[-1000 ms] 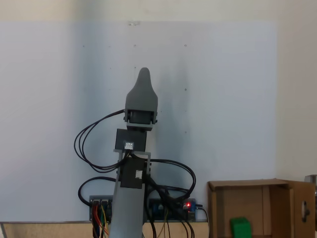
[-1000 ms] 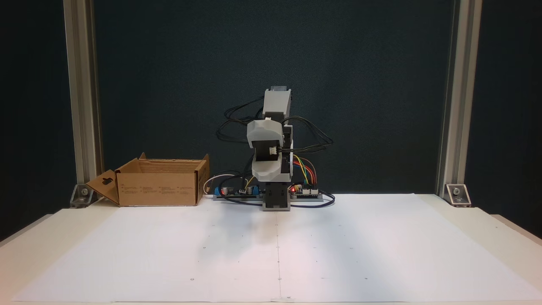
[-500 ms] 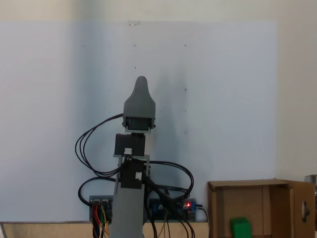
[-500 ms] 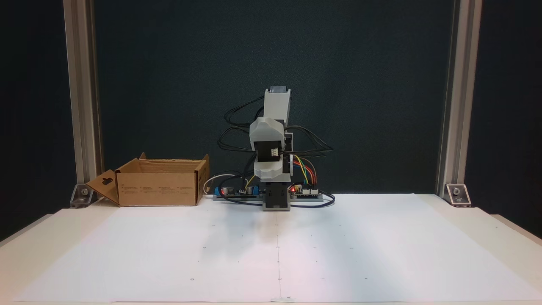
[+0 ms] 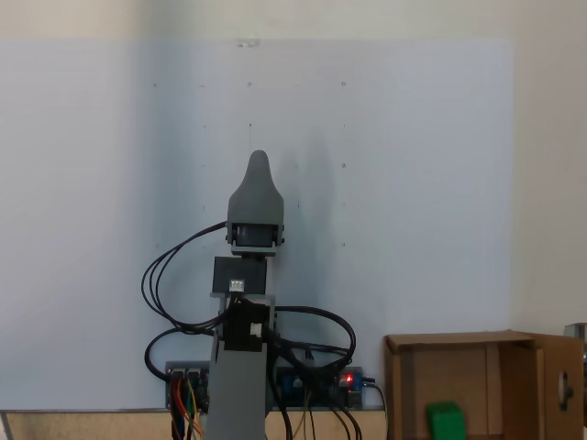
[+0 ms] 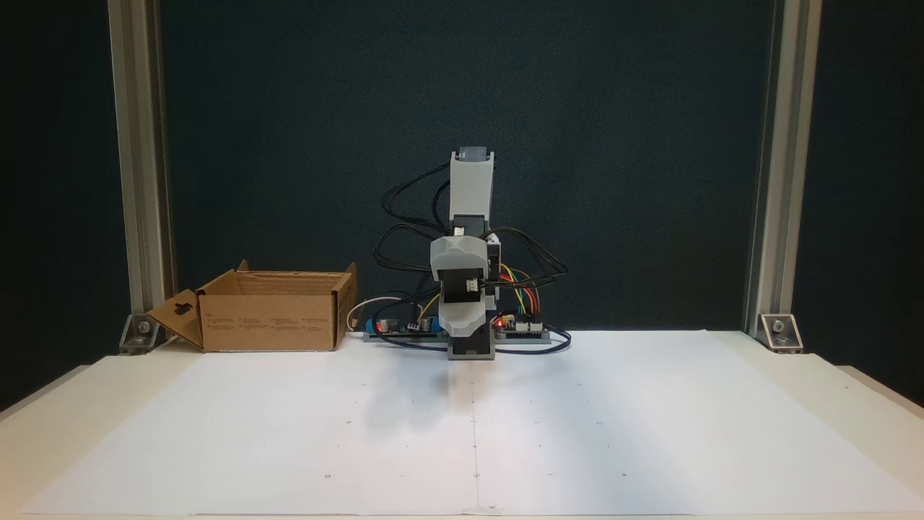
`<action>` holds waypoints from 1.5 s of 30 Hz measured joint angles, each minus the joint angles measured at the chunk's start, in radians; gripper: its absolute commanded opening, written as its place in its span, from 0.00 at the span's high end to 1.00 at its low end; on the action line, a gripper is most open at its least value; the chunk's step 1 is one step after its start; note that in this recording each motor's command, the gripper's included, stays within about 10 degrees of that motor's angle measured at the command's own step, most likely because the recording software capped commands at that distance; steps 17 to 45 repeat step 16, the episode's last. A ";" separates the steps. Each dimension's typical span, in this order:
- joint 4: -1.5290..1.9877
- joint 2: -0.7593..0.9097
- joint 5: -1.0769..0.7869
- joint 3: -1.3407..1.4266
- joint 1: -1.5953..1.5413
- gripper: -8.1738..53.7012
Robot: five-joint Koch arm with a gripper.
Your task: Grasp a green dice and put it in the bin.
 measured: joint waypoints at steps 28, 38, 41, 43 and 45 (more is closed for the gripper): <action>0.000 0.000 0.000 0.060 -0.002 0.14; 0.000 0.000 0.000 0.060 -0.002 0.14; 0.000 0.000 0.000 0.060 -0.002 0.14; 0.000 0.000 0.000 0.060 -0.002 0.14; 0.000 0.000 0.000 0.060 -0.002 0.14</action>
